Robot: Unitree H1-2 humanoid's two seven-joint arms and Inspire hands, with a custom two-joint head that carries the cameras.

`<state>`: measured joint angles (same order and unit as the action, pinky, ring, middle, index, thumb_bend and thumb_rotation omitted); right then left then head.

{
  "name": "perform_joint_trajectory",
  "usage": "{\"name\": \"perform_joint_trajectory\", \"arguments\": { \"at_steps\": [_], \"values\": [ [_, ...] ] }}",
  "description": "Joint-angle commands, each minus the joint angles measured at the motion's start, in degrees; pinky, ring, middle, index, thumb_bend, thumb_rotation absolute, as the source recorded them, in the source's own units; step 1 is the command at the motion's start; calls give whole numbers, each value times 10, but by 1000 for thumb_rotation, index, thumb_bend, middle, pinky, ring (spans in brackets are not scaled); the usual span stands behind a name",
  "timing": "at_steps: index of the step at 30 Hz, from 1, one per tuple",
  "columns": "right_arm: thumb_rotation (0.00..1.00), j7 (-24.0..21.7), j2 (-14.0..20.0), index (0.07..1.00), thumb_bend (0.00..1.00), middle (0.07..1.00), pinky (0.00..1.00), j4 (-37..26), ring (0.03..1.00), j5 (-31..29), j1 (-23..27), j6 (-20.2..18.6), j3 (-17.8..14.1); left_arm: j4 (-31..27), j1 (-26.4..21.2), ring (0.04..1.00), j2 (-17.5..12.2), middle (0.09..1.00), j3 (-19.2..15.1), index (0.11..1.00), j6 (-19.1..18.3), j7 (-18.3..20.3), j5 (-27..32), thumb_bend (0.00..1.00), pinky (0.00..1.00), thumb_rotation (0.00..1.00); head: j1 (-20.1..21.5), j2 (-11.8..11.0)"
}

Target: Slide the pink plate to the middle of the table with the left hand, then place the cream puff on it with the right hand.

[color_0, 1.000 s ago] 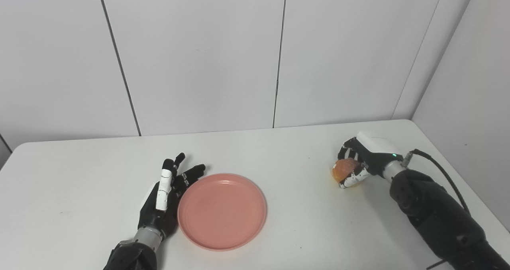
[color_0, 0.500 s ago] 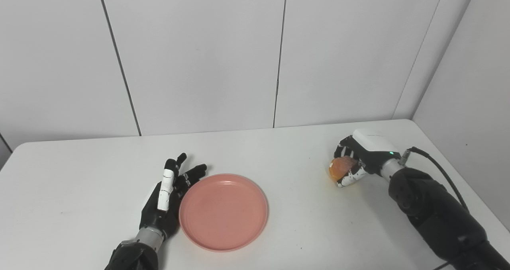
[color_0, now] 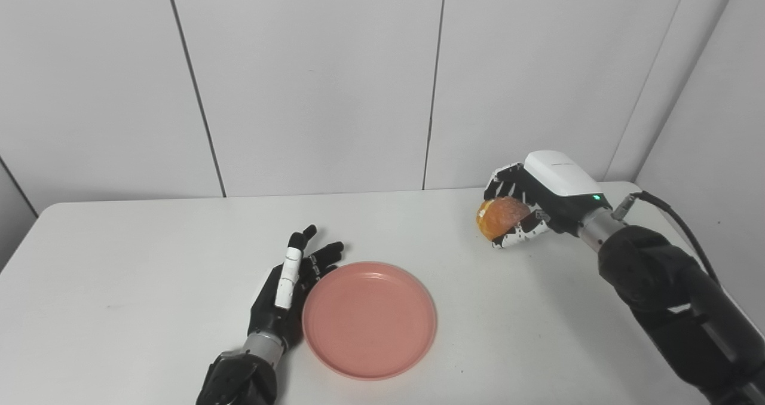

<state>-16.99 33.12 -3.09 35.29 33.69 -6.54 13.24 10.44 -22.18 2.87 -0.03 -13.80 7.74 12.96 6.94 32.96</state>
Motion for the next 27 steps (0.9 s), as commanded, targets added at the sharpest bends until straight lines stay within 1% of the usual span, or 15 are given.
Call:
{"name": "perform_joint_trajectory", "arguments": {
  "at_steps": [1, 2, 5, 6, 7, 9, 11, 13, 14, 15, 16, 18, 21, 25, 27],
  "values": [
    [0, 1, 2, 488, 526, 482, 370, -25, 434, -10, 28, 20, -12, -5, -2, 886, 11, 832, 5, 944, 8, -7, -8, 975, 869, 876, -16, -1],
    [0, -1, 1, 489, 526, 480, 366, -27, 431, -12, 29, 22, -12, -3, -2, 888, 13, 838, 5, 945, 9, -8, -10, 977, 861, 876, -16, -1],
    [0, 0, -15, 494, 526, 471, 348, -38, 417, -34, 33, 42, -13, 3, -2, 890, 18, 856, 6, 942, 19, -12, -18, 972, 835, 875, -40, -2],
    [0, -1, -18, 494, 526, 472, 345, -43, 416, -38, 33, 44, -13, 5, -2, 888, 18, 868, 7, 939, 22, -13, -20, 978, 817, 872, -40, -2],
    [0, -3, -24, 494, 526, 472, 345, -54, 415, -43, 31, 41, -13, 6, -2, 888, 20, 872, 8, 939, 23, -15, -22, 981, 810, 871, -50, -4],
    [0, -7, -33, 500, 526, 462, 320, -68, 391, -48, 28, 36, -12, 8, -3, 897, 22, 919, 8, 939, 26, -17, -26, 999, 822, 860, -59, -5],
    [0, -10, -44, 503, 525, 458, 316, -79, 387, -54, 25, 39, -8, 9, -4, 904, 24, 939, 11, 939, 28, -20, -32, 1000, 831, 860, -68, -5],
    [0, -14, -51, 498, 526, 468, 351, -86, 416, -58, 23, 42, -3, 10, -5, 913, 23, 963, 13, 937, 29, -21, -35, 1000, 832, 862, -74, -5],
    [0, -19, -56, 496, 526, 472, 361, -90, 424, -57, 22, 46, 5, 11, -6, 915, 24, 967, 14, 937, 30, -21, -37, 1000, 830, 862, -84, -5],
    [0, -23, -59, 502, 525, 466, 369, -94, 427, -55, 21, 48, 10, 11, -6, 918, 25, 970, 14, 933, 31, -22, -38, 1000, 825, 862, -84, -5],
    [0, -27, -64, 506, 525, 463, 374, -95, 429, -56, 20, 55, 17, 12, -6, 920, 26, 971, 15, 930, 33, -23, -40, 1000, 821, 862, -98, -4],
    [0, -34, -73, 507, 524, 461, 338, -95, 402, -54, 20, 61, 30, 14, -6, 916, 28, 968, 17, 929, 34, -25, -42, 997, 811, 866, -106, -4],
    [0, -43, -89, 503, 525, 465, 342, -90, 404, -43, 22, 66, 50, 16, -7, 913, 30, 966, 20, 929, 33, -27, -45, 989, 806, 871, -104, -4],
    [0, -49, -103, 502, 525, 468, 356, -82, 419, -33, 23, 75, 65, 16, -8, 912, 30, 962, 22, 927, 34, -30, -50, 996, 808, 875, -107, -3],
    [0, -56, -109, 497, 525, 475, 358, -82, 425, -31, 24, 72, 69, 14, -7, 900, 30, 950, 22, 923, 32, -33, -52, 999, 784, 878, -110, -2]
  ]
}}
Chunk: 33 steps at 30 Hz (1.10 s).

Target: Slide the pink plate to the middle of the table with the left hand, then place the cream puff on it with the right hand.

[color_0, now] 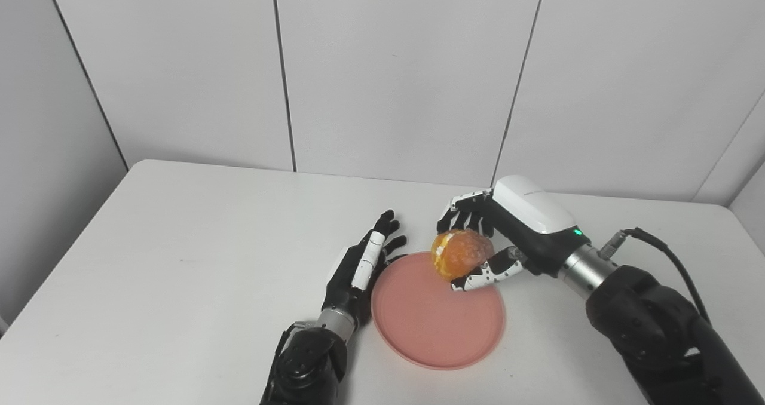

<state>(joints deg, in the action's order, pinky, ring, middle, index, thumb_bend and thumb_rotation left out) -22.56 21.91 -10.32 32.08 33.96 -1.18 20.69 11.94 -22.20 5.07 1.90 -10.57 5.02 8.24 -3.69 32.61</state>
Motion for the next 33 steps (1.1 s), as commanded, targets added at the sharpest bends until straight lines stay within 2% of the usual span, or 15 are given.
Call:
{"name": "perform_joint_trajectory", "arguments": {
  "at_steps": [1, 9, 16, 26, 30, 33],
  "values": [
    [0, -4, 1, 495, 525, 477, 361, -11, 428, 3, 22, 16, -4, -2, -6, 897, 9, 944, 2, 923, -1, -6, -5, 998, 779, 878, -4, 2],
    [0, -24, -20, 506, 524, 464, 352, 12, 414, 8, 38, 11, 6, -8, -4, 904, 3, 941, 4, 922, -6, -3, -5, 999, 788, 892, 8, 9],
    [0, -62, -34, 492, 525, 478, 362, 47, 427, 27, 48, -1, 37, -12, -3, 927, -2, 940, 0, 914, -4, 2, 3, 986, 795, 882, 19, 13],
    [0, -86, -41, 478, 525, 495, 363, 99, 434, 66, 55, 24, 80, -27, 3, 907, -4, 906, -10, 882, -23, 2, 9, 998, 795, 860, 49, 20],
    [0, -90, -39, 475, 525, 500, 373, 115, 444, 72, 63, 33, 88, -30, 3, 912, -8, 915, -11, 882, -26, 6, 11, 1000, 795, 867, 60, 21],
    [0, -91, -39, 464, 523, 516, 398, 125, 474, 73, 67, 38, 89, -32, 4, 920, -9, 915, -11, 875, -30, 5, 11, 1000, 831, 871, 61, 22]
  ]
}}
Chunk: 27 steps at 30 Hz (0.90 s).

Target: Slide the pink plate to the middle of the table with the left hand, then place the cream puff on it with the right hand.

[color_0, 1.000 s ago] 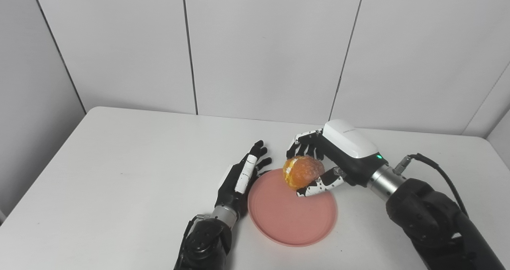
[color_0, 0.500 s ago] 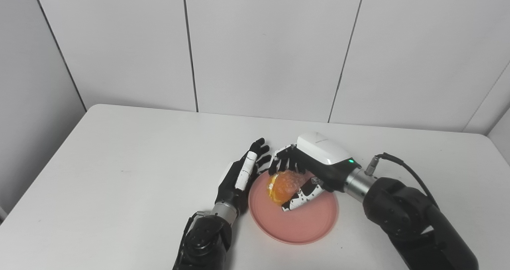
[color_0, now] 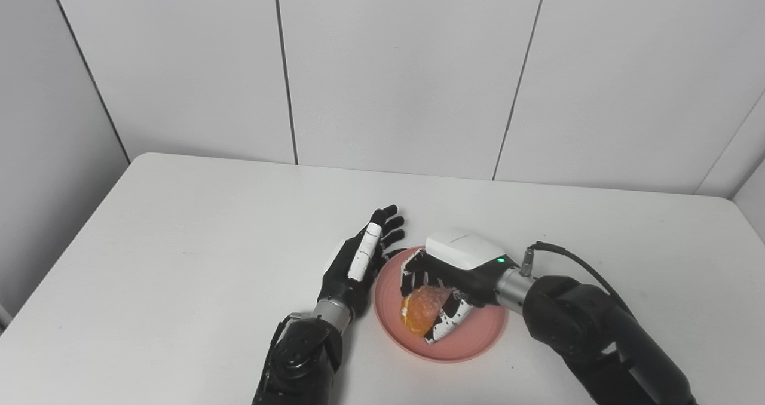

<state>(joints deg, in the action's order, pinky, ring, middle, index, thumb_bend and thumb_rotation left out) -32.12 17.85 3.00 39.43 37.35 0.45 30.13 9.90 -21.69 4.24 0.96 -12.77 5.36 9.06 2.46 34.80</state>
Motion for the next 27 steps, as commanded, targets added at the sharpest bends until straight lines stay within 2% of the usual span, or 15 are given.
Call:
{"name": "perform_joint_trajectory", "arguments": {
  "at_steps": [1, 5, 12, 16, 17, 18, 19, 20, 21, 22, 23, 27],
  "values": [
    [0, 4, 2, 464, 523, 517, 402, -6, 478, -2, 34, 23, -5, -13, -1, 921, 0, 913, -1, 873, -9, 1, 3, 1000, 834, 873, -1, 0],
    [0, 8, 3, 465, 523, 519, 398, 1, 476, -6, 37, 30, -8, -11, -1, 927, -1, 915, -1, 874, -8, 3, 4, 996, 880, 879, 1, -1],
    [0, 12, 6, 481, 526, 494, 362, -1, 443, 2, 38, 35, -6, -11, -1, 924, -2, 911, -1, 866, -6, 4, 5, 984, 868, 883, 0, -1],
    [3, 19, 9, 476, 527, 511, 401, -10, 495, 9, 32, 33, -11, -11, -1, 926, 0, 907, -1, 861, -8, 2, 7, 987, 880, 877, -1, -2],
    [89, 21, 10, 488, 525, 584, 489, -13, 563, 11, 30, 32, -12, -12, -1, 921, 0, 900, -1, 856, -9, 2, 8, 988, 875, 874, -1, -2],
    [155, 18, 13, 562, 744, 620, 545, -17, 607, 15, 29, 29, -11, -12, -1, 919, 0, 897, 0, 855, -9, 2, 8, 986, 877, 872, 1, -1],
    [224, 13, 17, 630, 870, 695, 648, -21, 701, 19, 29, 26, -10, -13, -1, 918, -1, 895, 0, 855, -9, 2, 8, 982, 877, 872, 1, -1],
    [283, 9, 19, 687, 948, 766, 742, -23, 787, 21, 29, 24, -9, -13, -1, 919, -1, 895, 0, 856, -9, 2, 8, 979, 870, 873, 1, -1],
    [303, -2, 25, 706, 974, 790, 774, -27, 816, 27, 31, 21, -6, -14, -1, 919, -1, 895, 0, 856, -10, 3, 9, 978, 867, 873, 1, -1],
    [374, -9, 28, 766, 993, 867, 856, -31, 904, 32, 33, 19, -4, -14, -1, 936, -1, 907, 0, 858, -10, 4, 10, 976, 864, 873, -3, -1],
    [400, -18, 33, 791, 998, 900, 887, -34, 938, 38, 34, 16, -2, -15, -1, 943, -1, 912, 0, 860, -12, 4, 10, 980, 853, 872, -5, -2],
    [427, -41, 40, 827, 1000, 941, 925, -43, 975, 50, 35, 9, 0, -15, -1, 955, -2, 921, 1, 868, -14, 5, 9, 994, 835, 867, -3, -1]
  ]
}}
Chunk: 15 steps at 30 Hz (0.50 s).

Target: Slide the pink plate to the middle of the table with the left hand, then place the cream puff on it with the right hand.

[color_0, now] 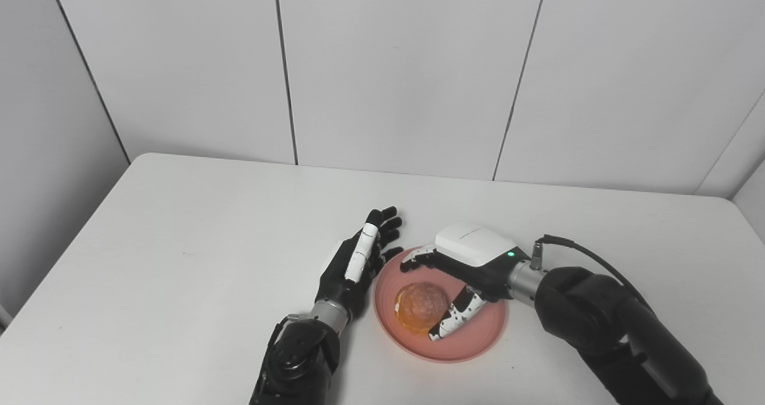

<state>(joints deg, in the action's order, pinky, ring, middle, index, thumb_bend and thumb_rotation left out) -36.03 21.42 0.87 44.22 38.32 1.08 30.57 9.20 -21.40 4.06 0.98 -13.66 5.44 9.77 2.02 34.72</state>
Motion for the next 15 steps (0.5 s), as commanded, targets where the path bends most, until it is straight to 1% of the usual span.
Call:
{"name": "perform_joint_trajectory", "arguments": {
  "at_steps": [1, 6, 11, 15],
  "values": [
    [425, -6, 5, 833, 1000, 945, 930, -22, 977, 4, 25, 3, -6, -8, -4, 956, -1, 925, 2, 868, -3, 5, 0, 989, 819, 876, 2, 0],
    [414, -15, 5, 832, 1000, 948, 929, -24, 975, 7, 24, 2, -10, -7, -5, 941, -4, 926, 3, 863, -1, 7, 1, 980, 789, 888, 6, 0],
    [422, -11, 10, 831, 1000, 946, 916, -21, 971, 13, 24, 10, -11, -10, -5, 936, -2, 922, 1, 858, -7, 6, 5, 981, 805, 876, 6, 0],
    [427, -14, 13, 833, 1000, 937, 917, -25, 967, 11, 23, 7, -16, -9, -5, 929, -2, 917, 0, 862, -4, 6, 4, 978, 799, 879, 12, 1]
  ]
}}
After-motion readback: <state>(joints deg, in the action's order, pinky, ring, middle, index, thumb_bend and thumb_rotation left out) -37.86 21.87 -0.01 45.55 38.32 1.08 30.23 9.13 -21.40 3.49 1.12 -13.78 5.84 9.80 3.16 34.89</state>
